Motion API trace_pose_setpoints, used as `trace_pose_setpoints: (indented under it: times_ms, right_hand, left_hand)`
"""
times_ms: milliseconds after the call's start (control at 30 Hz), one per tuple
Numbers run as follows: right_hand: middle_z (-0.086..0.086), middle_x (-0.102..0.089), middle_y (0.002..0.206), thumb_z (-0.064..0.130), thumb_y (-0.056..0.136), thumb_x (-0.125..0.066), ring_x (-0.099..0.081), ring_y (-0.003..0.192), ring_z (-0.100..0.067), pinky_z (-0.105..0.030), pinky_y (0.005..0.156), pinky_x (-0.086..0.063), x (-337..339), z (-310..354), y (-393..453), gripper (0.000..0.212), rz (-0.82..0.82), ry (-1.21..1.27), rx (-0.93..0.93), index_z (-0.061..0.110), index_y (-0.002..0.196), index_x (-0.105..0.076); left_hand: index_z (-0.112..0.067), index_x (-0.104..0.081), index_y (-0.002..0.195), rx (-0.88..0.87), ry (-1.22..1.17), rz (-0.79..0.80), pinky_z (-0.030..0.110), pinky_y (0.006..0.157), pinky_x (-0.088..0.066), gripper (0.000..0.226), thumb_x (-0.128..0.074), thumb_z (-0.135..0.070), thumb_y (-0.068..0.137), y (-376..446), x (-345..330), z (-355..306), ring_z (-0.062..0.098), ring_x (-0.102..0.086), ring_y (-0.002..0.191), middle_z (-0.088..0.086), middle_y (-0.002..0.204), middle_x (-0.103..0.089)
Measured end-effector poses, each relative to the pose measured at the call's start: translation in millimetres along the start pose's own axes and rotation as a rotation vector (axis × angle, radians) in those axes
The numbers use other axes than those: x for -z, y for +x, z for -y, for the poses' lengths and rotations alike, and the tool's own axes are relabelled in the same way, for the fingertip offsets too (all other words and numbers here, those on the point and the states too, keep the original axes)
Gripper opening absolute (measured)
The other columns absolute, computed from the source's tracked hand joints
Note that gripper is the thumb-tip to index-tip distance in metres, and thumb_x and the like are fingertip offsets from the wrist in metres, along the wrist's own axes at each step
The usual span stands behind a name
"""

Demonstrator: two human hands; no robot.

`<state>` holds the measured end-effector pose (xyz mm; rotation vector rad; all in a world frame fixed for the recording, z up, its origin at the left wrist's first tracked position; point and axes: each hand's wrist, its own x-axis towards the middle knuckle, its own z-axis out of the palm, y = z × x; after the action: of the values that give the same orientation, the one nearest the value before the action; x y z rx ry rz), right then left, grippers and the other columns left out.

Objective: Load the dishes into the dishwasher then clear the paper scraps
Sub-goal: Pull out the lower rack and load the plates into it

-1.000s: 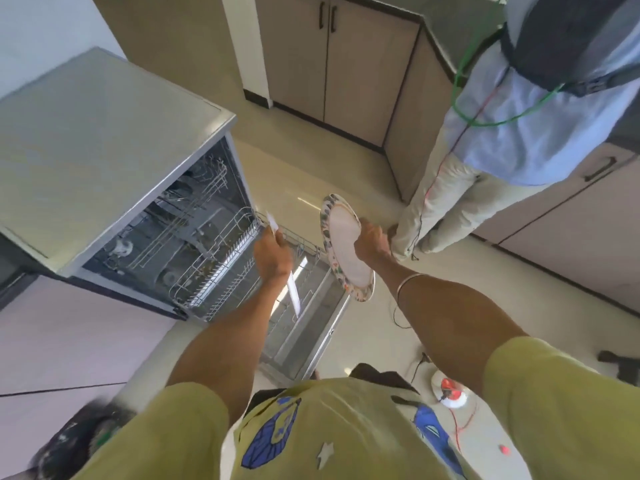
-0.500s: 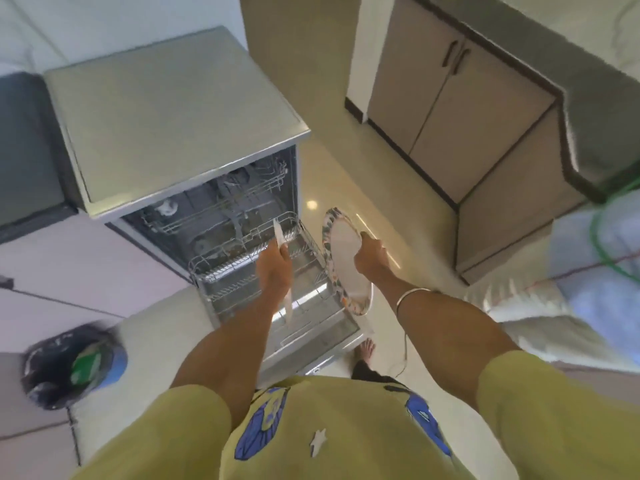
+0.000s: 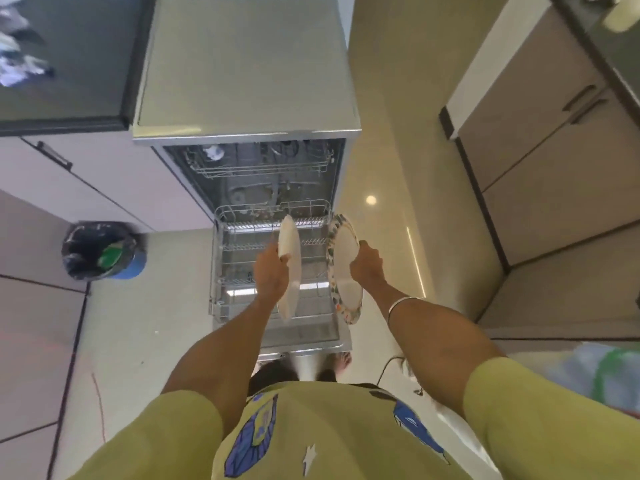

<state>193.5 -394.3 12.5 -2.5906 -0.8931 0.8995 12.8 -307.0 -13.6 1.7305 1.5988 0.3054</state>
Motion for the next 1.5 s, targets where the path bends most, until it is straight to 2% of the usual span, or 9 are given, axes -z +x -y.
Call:
trace_pose_setpoints:
  times_ms: [167, 633, 767, 867, 1033, 1200, 1333, 1433, 1500]
  right_hand:
    - [-0.022, -0.059, 0.121, 0.0, 0.091, -0.05, -0.057, 0.112, -0.044, -0.046, 0.089, -0.049, -12, -4, 14, 0.037, 0.046, 0.017, -0.024, 0.005, 0.127, -0.048]
    - [-0.025, -0.055, 0.123, -0.003, 0.089, -0.052, -0.056, 0.112, -0.044, -0.045, 0.086, -0.05, -72, -42, 96, 0.046, 0.054, 0.17, -0.209, 0.006, 0.133, -0.041]
    - [-0.026, -0.055, 0.122, -0.004, 0.088, -0.051, -0.056, 0.111, -0.044, -0.048, 0.087, -0.051, -101, -51, 116, 0.05, 0.079, 0.169, -0.212, 0.009, 0.135, -0.039]
    - [-0.025, -0.057, 0.118, -0.003, 0.088, -0.047, -0.056, 0.107, -0.045, -0.048, 0.085, -0.051, -122, -57, 129, 0.047, 0.096, 0.177, -0.19, 0.01, 0.133, -0.041]
    - [-0.025, -0.058, 0.116, 0.001, 0.091, -0.045, -0.058, 0.103, -0.045, -0.055, 0.087, -0.054, -155, -64, 139, 0.044, 0.115, 0.207, -0.165, 0.011, 0.134, -0.042]
    - [-0.023, -0.057, 0.124, 0.003, 0.094, -0.051, -0.057, 0.11, -0.042, -0.056, 0.09, -0.053, -180, -65, 142, 0.047, 0.133, 0.226, -0.146, 0.009, 0.139, -0.04]
    - [-0.022, -0.056, 0.129, 0.003, 0.096, -0.052, -0.057, 0.115, -0.039, -0.05, 0.095, -0.052, -194, -60, 149, 0.05, 0.119, 0.234, -0.145, 0.006, 0.143, -0.037]
    - [-0.022, -0.058, 0.127, 0.0, 0.094, -0.054, -0.06, 0.112, -0.039, -0.046, 0.092, -0.053, -204, -52, 162, 0.054, 0.139, 0.216, -0.14, 0.006, 0.145, -0.036]
    - [-0.023, -0.06, 0.123, 0.0, 0.093, -0.054, -0.062, 0.108, -0.039, -0.045, 0.089, -0.053, -210, -48, 169, 0.053, 0.184, 0.205, -0.145, 0.006, 0.143, -0.037]
  left_hand:
    - [-0.01, -0.059, 0.124, 0.02, 0.034, 0.03, 0.044, 0.084, -0.056, 0.034, -0.066, -0.022, 0.093, 3, -17, -1, 0.027, -0.066, 0.098, 0.009, 0.112, -0.067]
    - [-0.003, -0.059, 0.114, 0.044, 0.046, 0.17, 0.031, 0.068, -0.048, 0.025, -0.064, -0.011, 0.091, 55, -103, 36, 0.027, -0.063, 0.09, 0.014, 0.106, -0.066]
    - [-0.002, -0.057, 0.114, 0.075, 0.061, 0.167, 0.024, 0.069, -0.05, 0.022, -0.062, -0.013, 0.094, 64, -135, 53, 0.022, -0.063, 0.087, 0.013, 0.107, -0.066]
    - [-0.002, -0.056, 0.113, 0.133, 0.036, 0.178, 0.01, 0.06, -0.044, 0.02, -0.061, -0.012, 0.096, 70, -156, 63, 0.015, -0.058, 0.08, 0.007, 0.099, -0.064]
    - [-0.004, -0.055, 0.11, 0.168, 0.073, 0.183, 0.035, 0.07, -0.059, 0.023, -0.065, -0.016, 0.094, 78, -185, 88, 0.026, -0.068, 0.085, 0.011, 0.097, -0.066]
    - [-0.004, -0.056, 0.111, 0.21, 0.069, 0.164, 0.034, 0.075, -0.058, 0.023, -0.064, -0.017, 0.095, 82, -197, 106, 0.018, -0.063, 0.084, 0.006, 0.098, -0.064]
    - [-0.003, -0.055, 0.113, 0.257, 0.055, 0.168, 0.037, 0.079, -0.058, 0.026, -0.066, -0.018, 0.094, 98, -202, 126, 0.025, -0.066, 0.094, 0.011, 0.106, -0.066]
    - [-0.002, -0.056, 0.114, 0.208, 0.094, 0.22, 0.024, 0.072, -0.053, 0.025, -0.064, -0.016, 0.094, 106, -208, 130, 0.017, -0.063, 0.086, 0.008, 0.103, -0.065]
    - [-0.003, -0.056, 0.114, 0.166, 0.096, 0.274, 0.024, 0.073, -0.054, 0.024, -0.063, -0.017, 0.095, 106, -218, 130, 0.018, -0.067, 0.087, 0.007, 0.104, -0.066]
